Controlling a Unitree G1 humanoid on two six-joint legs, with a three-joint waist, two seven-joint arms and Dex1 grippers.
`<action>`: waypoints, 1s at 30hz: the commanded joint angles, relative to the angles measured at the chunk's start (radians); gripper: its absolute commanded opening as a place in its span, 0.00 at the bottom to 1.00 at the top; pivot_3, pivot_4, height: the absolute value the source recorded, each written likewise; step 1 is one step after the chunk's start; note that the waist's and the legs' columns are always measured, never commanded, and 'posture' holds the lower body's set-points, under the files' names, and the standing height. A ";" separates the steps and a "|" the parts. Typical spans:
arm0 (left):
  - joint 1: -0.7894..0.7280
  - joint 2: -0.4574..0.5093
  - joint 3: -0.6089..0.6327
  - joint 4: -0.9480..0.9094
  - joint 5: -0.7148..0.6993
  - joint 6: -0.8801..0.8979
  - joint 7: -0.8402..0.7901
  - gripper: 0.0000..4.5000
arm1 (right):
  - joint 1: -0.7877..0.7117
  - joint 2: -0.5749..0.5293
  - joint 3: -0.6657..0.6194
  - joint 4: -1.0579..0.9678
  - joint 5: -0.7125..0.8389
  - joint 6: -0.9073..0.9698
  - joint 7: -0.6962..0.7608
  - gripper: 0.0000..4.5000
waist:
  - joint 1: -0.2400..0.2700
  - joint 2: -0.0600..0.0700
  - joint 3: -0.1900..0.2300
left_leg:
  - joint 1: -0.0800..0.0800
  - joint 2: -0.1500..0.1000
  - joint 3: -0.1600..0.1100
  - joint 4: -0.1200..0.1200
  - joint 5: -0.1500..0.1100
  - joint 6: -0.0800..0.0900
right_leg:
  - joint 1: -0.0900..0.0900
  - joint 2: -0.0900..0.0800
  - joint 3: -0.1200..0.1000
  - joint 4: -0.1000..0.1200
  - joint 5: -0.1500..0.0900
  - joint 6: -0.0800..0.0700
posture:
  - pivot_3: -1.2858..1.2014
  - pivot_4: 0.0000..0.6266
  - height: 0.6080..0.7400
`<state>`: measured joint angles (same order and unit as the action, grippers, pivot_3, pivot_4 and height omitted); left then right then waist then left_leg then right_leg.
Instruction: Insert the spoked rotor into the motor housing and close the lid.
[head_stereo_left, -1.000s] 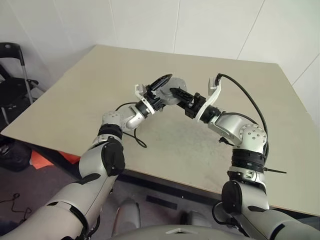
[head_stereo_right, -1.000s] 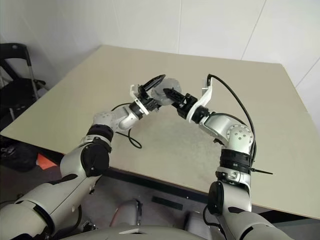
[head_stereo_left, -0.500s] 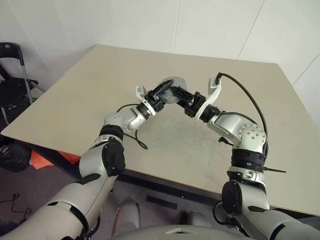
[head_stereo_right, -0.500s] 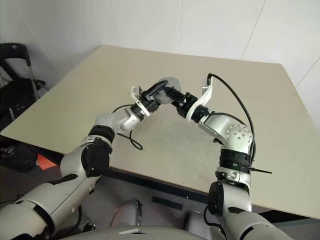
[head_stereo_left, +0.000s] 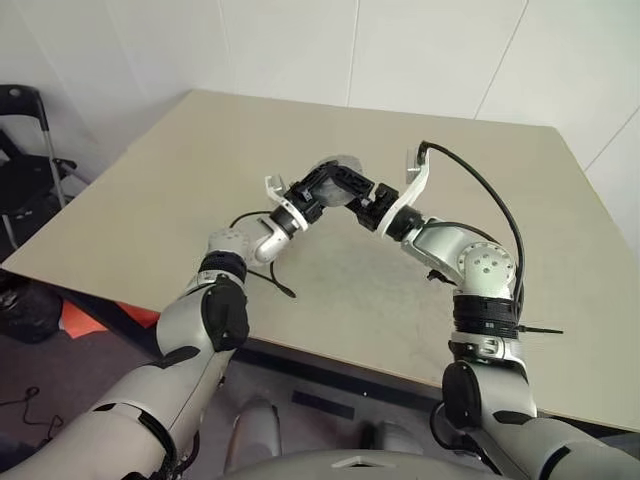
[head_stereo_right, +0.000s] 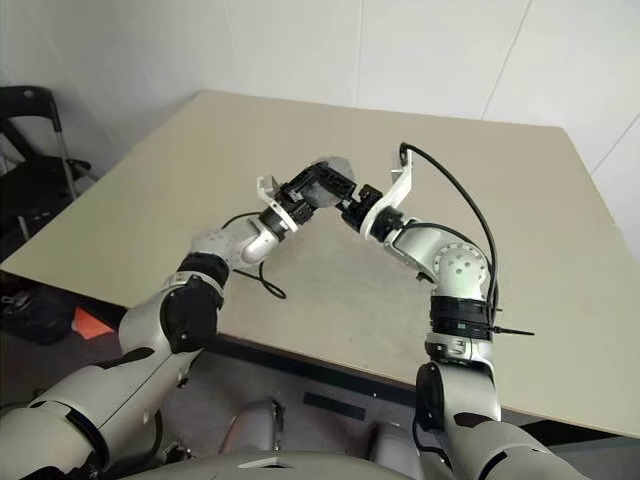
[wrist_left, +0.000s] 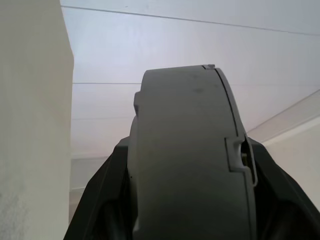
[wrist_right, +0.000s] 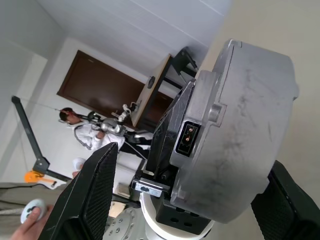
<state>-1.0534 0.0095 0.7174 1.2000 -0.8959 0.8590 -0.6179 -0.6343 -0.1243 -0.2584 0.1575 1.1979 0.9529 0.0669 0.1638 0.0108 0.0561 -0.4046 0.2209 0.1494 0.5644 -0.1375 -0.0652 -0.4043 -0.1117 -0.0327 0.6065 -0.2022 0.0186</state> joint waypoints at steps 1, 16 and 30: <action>-0.026 0.064 0.033 -0.022 0.015 -0.186 0.077 0.47 | 0.006 -0.060 -0.019 0.016 -0.155 -0.092 -0.047 0.99 | 0.003 0.000 0.000 | 0.000 0.000 0.000 0.000 0.000 0.000 | 0.000 0.000 0.000 0.000 0.000 0.000 | 0.52 0.00 1.00; -0.018 0.112 0.048 -0.039 -0.002 -0.192 0.074 0.47 | -0.002 -0.061 -0.009 0.049 -0.145 -0.107 -0.033 0.99 | 0.013 0.000 0.000 | 0.000 0.001 0.000 0.001 0.000 0.000 | 0.000 0.000 0.000 0.000 0.000 0.000 | 0.52 0.00 1.00; -0.028 0.079 0.011 -0.058 0.006 -0.159 0.055 0.47 | 0.004 -0.063 -0.011 0.052 -0.157 -0.111 -0.051 0.99 | 0.013 0.000 0.000 | 0.000 0.001 0.000 0.000 0.000 0.000 | 0.000 0.000 0.000 0.000 0.000 0.000 | 0.52 0.00 1.00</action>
<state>-1.0536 0.0070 0.7362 1.2666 -0.9119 0.7725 -0.5590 -0.6309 -0.1239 -0.2131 0.2216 1.1455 0.8934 0.0851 0.1764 0.0108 0.0561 -0.4047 0.2215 0.1493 0.5649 -0.1376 -0.0651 -0.4046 -0.1112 -0.0326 0.6068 -0.2022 0.0186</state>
